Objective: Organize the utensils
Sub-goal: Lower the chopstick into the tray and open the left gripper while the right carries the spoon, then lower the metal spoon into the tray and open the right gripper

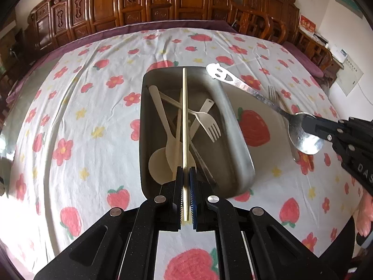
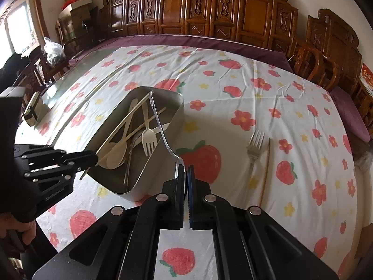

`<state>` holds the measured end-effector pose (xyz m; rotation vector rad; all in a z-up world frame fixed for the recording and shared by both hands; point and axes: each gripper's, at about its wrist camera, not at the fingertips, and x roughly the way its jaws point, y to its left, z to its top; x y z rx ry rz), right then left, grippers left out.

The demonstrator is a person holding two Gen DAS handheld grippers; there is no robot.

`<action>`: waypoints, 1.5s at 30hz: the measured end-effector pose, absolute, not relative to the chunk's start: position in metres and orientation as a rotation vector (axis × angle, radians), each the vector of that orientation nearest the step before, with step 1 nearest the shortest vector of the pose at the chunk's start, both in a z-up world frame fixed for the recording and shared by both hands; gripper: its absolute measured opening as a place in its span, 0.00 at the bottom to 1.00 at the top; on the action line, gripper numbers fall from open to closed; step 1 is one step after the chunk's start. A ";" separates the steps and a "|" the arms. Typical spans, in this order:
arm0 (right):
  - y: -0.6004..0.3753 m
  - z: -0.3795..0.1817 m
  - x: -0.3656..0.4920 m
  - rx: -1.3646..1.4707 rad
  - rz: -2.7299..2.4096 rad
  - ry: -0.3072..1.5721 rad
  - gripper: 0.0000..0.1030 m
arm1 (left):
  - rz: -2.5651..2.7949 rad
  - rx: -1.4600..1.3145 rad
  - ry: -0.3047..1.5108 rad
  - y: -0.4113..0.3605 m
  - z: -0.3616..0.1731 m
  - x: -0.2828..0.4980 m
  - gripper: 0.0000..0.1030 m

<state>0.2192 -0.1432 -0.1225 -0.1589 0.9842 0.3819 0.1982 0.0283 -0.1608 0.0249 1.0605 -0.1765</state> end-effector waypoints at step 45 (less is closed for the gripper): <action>-0.070 -0.159 0.255 -0.029 0.213 1.084 0.03 | -0.086 -0.026 0.914 0.113 -0.127 0.162 0.41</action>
